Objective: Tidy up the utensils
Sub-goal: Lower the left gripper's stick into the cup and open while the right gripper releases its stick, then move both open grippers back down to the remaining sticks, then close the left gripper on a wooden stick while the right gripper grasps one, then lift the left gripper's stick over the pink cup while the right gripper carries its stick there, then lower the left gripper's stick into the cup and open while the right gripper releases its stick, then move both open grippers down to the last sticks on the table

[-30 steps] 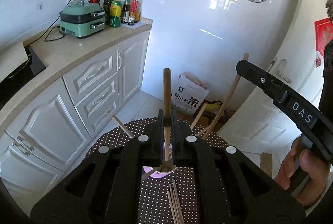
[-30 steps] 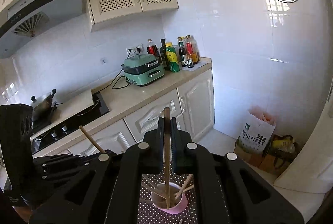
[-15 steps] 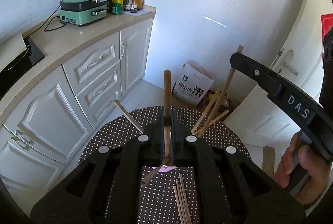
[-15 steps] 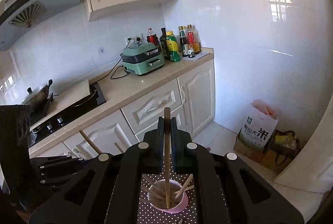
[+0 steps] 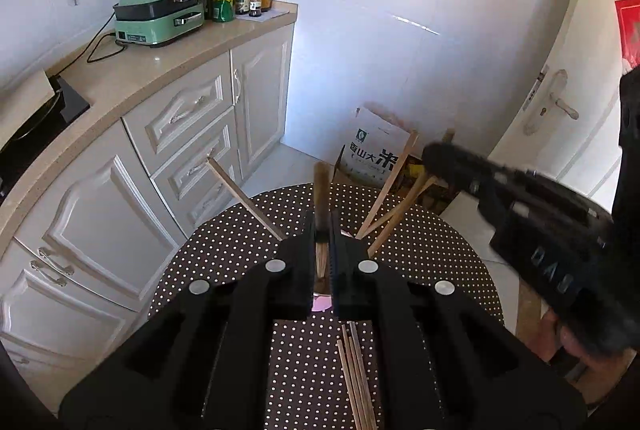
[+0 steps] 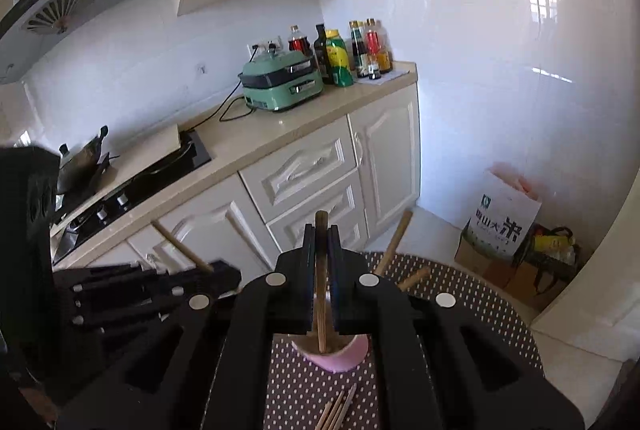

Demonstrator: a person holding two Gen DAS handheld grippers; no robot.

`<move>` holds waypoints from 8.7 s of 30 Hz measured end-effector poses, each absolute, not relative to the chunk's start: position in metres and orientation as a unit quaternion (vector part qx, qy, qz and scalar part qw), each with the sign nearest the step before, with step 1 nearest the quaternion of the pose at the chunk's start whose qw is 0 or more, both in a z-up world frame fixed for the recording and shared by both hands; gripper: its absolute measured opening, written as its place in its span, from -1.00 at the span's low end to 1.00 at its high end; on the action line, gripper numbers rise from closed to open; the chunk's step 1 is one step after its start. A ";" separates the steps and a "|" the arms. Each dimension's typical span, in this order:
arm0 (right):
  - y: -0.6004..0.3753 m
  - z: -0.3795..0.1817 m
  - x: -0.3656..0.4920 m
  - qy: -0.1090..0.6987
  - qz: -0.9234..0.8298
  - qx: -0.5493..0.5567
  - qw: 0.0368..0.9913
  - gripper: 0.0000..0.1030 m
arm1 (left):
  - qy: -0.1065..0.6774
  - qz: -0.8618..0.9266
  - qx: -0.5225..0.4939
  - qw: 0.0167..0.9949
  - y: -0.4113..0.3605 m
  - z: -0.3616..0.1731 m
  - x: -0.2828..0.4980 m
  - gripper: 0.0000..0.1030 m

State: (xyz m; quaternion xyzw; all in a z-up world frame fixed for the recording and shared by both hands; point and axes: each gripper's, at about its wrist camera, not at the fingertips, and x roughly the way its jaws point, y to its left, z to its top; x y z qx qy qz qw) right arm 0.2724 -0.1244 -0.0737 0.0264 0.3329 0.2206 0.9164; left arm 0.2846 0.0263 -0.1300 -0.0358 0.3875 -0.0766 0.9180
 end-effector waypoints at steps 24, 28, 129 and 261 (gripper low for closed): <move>-0.140 -0.085 0.239 0.377 0.209 0.064 0.900 -0.83 | 0.375 -0.058 -0.041 0.924 0.023 -0.117 0.244 -0.86; -0.145 -0.080 0.232 0.371 0.211 0.067 0.902 -0.77 | 0.363 -0.050 -0.042 0.929 0.025 -0.113 0.234 -0.14; -0.132 -0.290 0.285 0.665 0.137 0.009 0.734 -0.90 | 0.622 -0.032 -0.029 0.782 -0.050 -0.365 0.280 -0.90; -0.179 -0.071 0.182 0.367 0.185 0.104 0.906 -0.60 | 0.341 -0.001 -0.059 0.938 0.030 -0.136 0.192 0.40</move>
